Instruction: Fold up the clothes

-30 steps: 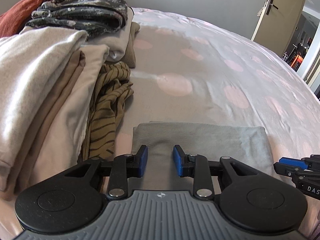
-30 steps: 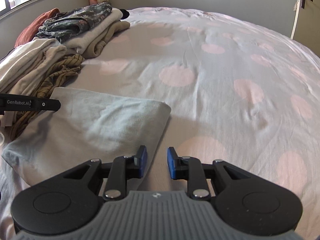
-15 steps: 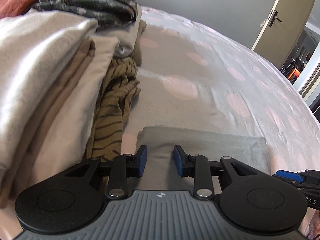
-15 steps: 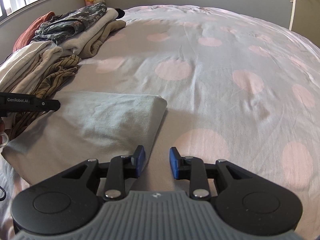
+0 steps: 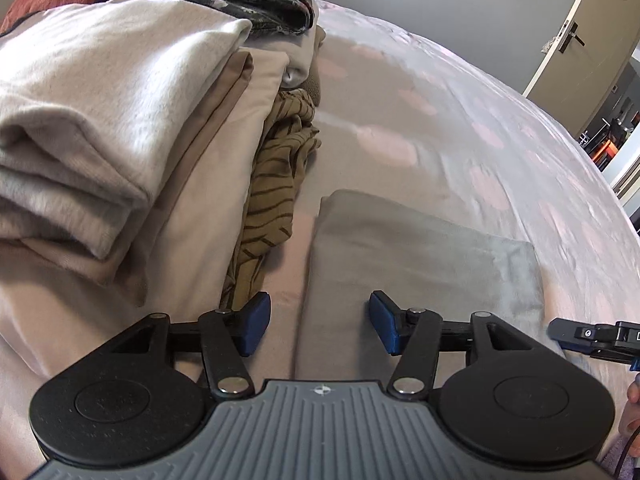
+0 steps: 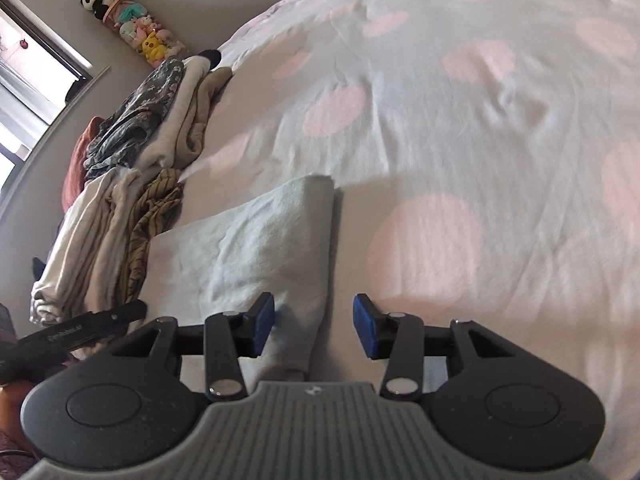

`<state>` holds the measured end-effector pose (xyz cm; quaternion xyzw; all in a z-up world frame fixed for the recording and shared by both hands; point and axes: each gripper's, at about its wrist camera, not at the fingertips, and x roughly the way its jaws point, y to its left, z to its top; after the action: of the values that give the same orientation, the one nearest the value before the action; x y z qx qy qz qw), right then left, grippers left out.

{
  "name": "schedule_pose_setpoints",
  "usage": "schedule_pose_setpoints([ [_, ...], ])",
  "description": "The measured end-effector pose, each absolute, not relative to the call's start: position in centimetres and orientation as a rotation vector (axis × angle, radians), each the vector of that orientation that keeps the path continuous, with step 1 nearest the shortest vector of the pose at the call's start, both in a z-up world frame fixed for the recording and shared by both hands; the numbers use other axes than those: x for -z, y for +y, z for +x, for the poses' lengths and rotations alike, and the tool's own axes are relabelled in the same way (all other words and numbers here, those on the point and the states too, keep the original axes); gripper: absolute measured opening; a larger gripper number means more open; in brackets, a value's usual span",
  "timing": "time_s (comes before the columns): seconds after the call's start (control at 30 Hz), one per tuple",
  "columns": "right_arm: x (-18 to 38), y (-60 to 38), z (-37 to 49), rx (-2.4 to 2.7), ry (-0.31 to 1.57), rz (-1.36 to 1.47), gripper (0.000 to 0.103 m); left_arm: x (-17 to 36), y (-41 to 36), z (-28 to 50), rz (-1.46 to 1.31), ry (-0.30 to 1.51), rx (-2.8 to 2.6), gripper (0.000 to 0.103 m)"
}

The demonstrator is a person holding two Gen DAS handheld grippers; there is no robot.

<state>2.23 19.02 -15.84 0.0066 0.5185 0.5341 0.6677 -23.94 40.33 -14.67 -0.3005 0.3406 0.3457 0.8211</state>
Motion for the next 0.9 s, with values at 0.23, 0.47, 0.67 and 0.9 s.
schedule_pose_setpoints([
  [0.23,18.1,20.6,2.7,-1.238,1.274,0.134,0.047,15.5,40.4,-24.3,-0.665,0.707,-0.727,0.053],
  [0.47,18.1,20.2,3.0,-1.256,1.322,0.155,0.044,15.7,40.2,-24.3,-0.659,0.703,-0.729,0.053],
  [0.67,18.0,16.8,2.4,-1.283,1.405,0.151,0.037,15.8,40.1,-24.4,-0.656,0.697,-0.734,0.053],
  [0.9,16.2,14.2,-0.7,-1.316,1.311,-0.028,0.016,15.6,39.8,-24.1,-0.643,0.707,-0.745,0.053],
])
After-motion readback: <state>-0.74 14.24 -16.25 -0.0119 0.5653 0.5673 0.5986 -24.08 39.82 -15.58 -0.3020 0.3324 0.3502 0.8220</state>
